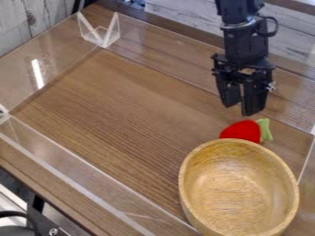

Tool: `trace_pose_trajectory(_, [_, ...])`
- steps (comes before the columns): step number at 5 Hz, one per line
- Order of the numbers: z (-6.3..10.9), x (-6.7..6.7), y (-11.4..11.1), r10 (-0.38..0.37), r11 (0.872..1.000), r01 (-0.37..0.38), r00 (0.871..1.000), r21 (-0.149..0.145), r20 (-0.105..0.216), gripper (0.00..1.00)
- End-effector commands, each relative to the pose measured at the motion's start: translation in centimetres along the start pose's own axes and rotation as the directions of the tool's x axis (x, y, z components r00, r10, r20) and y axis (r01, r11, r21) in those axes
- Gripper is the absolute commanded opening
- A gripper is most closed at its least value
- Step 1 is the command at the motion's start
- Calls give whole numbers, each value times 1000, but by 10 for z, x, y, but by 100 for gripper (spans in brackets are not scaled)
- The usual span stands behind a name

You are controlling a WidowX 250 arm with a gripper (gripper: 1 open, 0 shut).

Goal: Move the red object to the right side of the table

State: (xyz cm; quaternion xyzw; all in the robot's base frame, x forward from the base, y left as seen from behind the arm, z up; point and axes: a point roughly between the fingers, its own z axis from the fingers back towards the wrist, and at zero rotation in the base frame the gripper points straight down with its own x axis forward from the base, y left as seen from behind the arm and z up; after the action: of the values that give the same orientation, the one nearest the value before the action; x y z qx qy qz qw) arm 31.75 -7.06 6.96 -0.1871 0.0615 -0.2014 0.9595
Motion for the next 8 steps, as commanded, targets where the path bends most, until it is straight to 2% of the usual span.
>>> trace_pose_trajectory(1, [10,5,3,-5,1000,4,999,27,40,0])
trace_pose_trajectory(2, [15,3,4,4,999,-5,999,35,46,100])
trace_pose_trajectory(4, [33,-1,5,12,997,-18,996,68,83,100])
trace_pose_trajectory(5, [50,-6,10,34,991,-51,990,124,138,100])
trace_pose_trajectory(6, [63,-9,23,84,972,-125,975,199,204,100])
trace_pose_trajectory(7, [70,-10,31,90,956,-161,958,247,274,100])
trace_pose_trajectory(8, [68,-9,30,92,951,-181,940,250,330,100])
